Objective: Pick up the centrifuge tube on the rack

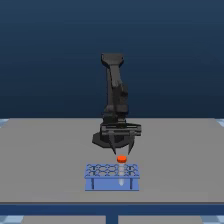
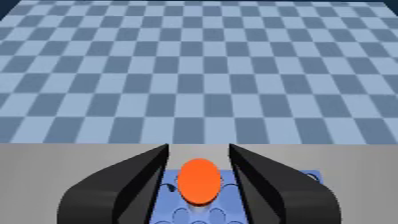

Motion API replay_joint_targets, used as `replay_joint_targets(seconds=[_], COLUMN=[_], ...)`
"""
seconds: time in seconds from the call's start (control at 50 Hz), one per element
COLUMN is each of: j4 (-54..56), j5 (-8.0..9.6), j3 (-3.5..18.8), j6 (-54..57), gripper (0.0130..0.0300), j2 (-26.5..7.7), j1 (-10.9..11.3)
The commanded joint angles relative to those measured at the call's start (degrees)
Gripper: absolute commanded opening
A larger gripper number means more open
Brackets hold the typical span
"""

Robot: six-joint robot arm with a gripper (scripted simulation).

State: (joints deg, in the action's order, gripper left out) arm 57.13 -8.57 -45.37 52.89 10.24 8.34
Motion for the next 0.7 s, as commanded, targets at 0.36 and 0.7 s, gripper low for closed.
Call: replay_joint_targets(seconds=[0.36, 0.7], j4=[-9.13, -17.37], j5=[-1.16, -2.74], j3=[-0.96, -1.86], j6=[-9.48, -17.86], gripper=[0.03, 0.03], j2=[-0.74, -2.02], j1=[-0.01, -0.02])
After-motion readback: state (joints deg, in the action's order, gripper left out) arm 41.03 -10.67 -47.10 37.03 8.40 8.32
